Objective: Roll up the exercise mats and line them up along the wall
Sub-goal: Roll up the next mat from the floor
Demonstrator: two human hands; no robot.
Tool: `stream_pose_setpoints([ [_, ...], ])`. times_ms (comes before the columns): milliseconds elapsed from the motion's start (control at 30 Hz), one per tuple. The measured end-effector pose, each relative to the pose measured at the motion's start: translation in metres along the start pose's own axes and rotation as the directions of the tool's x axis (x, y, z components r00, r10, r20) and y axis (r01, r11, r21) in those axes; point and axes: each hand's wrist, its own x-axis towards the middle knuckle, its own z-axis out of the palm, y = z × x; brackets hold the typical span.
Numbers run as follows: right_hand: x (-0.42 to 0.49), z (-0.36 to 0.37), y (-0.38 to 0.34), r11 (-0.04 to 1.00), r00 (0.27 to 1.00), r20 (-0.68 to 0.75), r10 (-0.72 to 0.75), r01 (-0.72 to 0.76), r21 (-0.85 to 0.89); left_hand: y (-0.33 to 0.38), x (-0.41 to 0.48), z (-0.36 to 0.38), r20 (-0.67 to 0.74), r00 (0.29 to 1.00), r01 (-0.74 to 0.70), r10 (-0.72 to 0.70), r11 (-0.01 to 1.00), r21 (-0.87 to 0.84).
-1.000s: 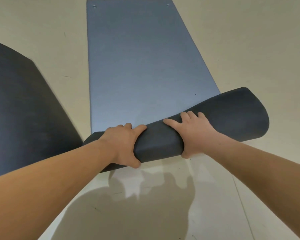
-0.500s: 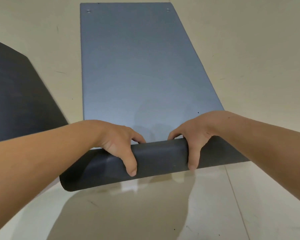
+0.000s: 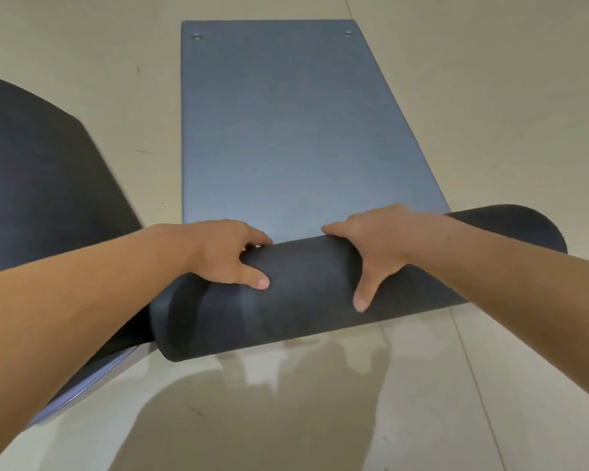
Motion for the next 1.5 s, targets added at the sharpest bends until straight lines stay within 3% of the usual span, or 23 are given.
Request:
stream_pose_setpoints([
  [67,-0.006,0.029,-0.022,0.982,0.989,-0.147,0.036,-0.062,-0.177,0.010,0.002,0.005,-0.004,0.999,-0.039,0.040,0.992,0.116],
  [133,-0.015,0.055,-0.036,0.965,0.957,-0.290,0.010,-0.085,-0.247,0.015,0.003,0.010,-0.043,0.998,-0.036,0.045,0.981,0.191],
  [267,-0.021,0.093,-0.046,0.959,0.943,-0.332,-0.033,-0.063,-0.275,0.017,-0.002,0.015,-0.046,0.999,0.013,0.002,0.948,0.318],
  [433,-0.007,0.088,-0.033,0.968,0.903,-0.416,-0.106,-0.001,-0.250,0.045,-0.016,0.040,-0.229,0.968,0.027,0.097,0.874,0.486],
  [533,-0.001,0.084,-0.025,0.965,0.892,-0.420,-0.167,0.061,-0.254,0.055,-0.023,0.065,-0.193,0.981,0.094,0.006,0.857,0.506],
  [633,0.007,0.083,-0.026,0.957,0.899,-0.393,-0.193,0.084,-0.279,0.053,-0.018,0.086,-0.217,0.974,0.165,-0.067,0.864,0.475],
  [733,0.006,0.081,-0.029,0.958,0.909,-0.379,-0.171,0.065,-0.278,0.051,-0.011,0.088,-0.274,0.960,0.173,-0.055,0.887,0.427],
  [967,-0.013,0.099,-0.014,0.967,0.898,-0.436,0.054,-0.155,-0.200,0.040,-0.006,0.062,-0.241,0.970,0.105,-0.023,0.936,0.335],
  [1133,-0.009,0.089,-0.003,0.956,0.887,-0.462,-0.012,-0.125,-0.264,0.043,-0.009,0.047,-0.194,0.980,0.104,-0.040,0.938,0.331],
  [1333,-0.033,0.083,0.013,0.978,0.874,-0.484,-0.038,-0.068,-0.199,0.057,-0.022,0.022,-0.121,0.992,0.000,0.044,0.940,0.342],
  [1500,-0.059,0.080,0.019,0.975,0.940,-0.328,-0.088,0.013,-0.223,0.067,-0.022,0.029,0.053,0.996,-0.075,0.067,0.983,0.169],
])
